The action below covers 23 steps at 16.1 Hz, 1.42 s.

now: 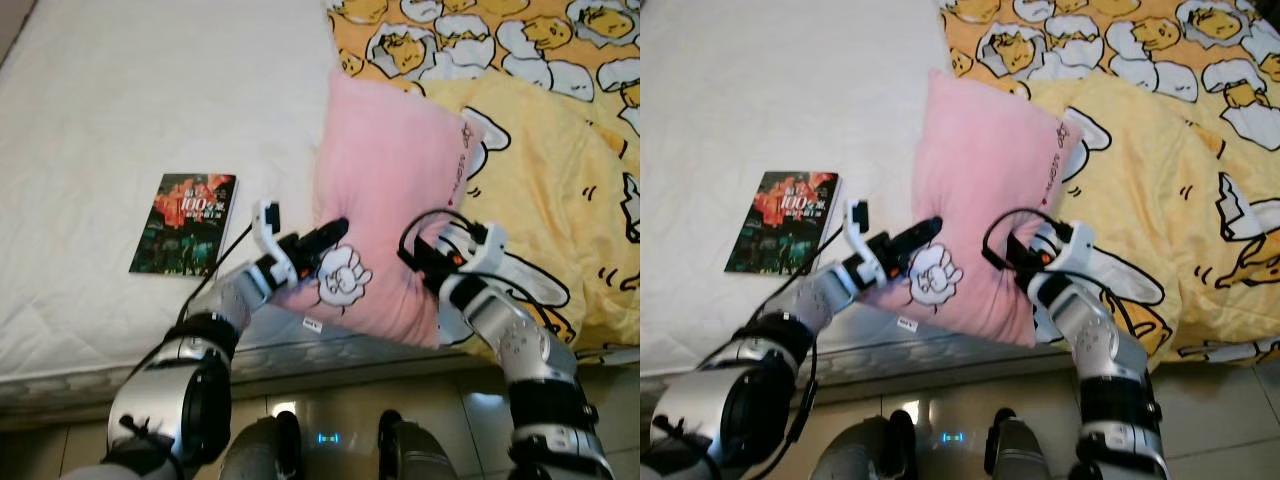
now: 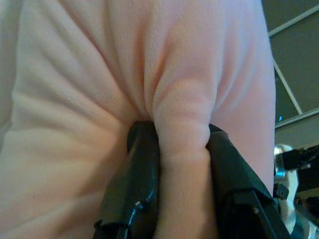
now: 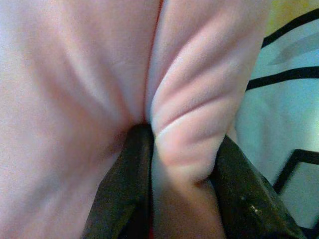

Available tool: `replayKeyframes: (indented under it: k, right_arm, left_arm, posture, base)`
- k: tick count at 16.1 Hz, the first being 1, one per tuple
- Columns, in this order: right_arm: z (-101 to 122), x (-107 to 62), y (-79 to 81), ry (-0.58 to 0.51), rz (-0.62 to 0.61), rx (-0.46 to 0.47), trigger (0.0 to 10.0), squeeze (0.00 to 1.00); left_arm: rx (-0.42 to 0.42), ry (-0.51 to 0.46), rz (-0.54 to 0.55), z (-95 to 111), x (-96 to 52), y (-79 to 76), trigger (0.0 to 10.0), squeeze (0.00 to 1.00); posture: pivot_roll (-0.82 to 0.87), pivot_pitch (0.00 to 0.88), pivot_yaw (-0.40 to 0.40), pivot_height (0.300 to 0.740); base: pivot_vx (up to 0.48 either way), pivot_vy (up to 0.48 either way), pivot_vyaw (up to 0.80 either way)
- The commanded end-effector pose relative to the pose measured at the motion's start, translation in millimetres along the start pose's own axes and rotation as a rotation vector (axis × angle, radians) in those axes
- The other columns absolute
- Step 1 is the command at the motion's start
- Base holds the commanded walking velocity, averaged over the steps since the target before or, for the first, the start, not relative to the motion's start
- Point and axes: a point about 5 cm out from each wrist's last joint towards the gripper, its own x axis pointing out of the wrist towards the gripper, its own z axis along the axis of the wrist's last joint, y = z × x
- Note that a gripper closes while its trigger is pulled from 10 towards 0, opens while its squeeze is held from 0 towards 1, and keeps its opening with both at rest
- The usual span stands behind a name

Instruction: Clean up the room

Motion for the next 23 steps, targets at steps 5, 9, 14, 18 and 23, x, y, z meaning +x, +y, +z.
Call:
replayKeyframes:
  k: [5, 9, 14, 18, 23]
  right_arm:
    - [5, 7.4, 1.7, -0.009, -0.089, -0.297, 0.0, 0.0]
    - [59, 22.1, 17.9, -0.209, -0.055, -0.26, 0.0, 0.0]
    - [104, 30.3, 42.1, -0.339, 0.03, -0.207, 0.0, 0.0]
    - [90, 30.2, 28.9, -0.32, -0.042, -0.25, 0.0, 0.0]
    - [66, 31.6, 18.9, -0.252, -0.061, -0.303, 0.0, 0.0]
  left_arm:
    - [0.115, 0.035, 0.074, -1, 3.6, -0.5, 0.0, 0.0]
    - [0.218, -0.157, 0.057, 47, 4.5, -16.7, 0.0, 0.0]
    - [0.564, -0.26, 0.198, 96, -16.9, -27.9, 0.0, 0.0]
    - [0.717, -0.246, 0.213, 99, -27.4, -37.8, 0.0, 0.0]
    - [0.67, -0.249, 0.32, 77, -25.0, -32.9, 0.0, 0.0]
  posture:
    - [-0.11, 0.11, 0.042, 0.74]
    - [-0.03, 0.0, 0.009, 0.74]
    - [0.0, 0.0, -0.002, 0.74]
    - [0.01, 0.0, -0.008, 0.74]
    - [-0.01, 0.0, 0.002, 0.74]
  base:
    - [0.0, 0.0, 0.0]
    - [0.0, 0.0, 0.0]
    - [0.0, 0.0, 0.0]
    - [0.0, 0.078, 0.16]
    - [0.0, 0.48, 0.53]
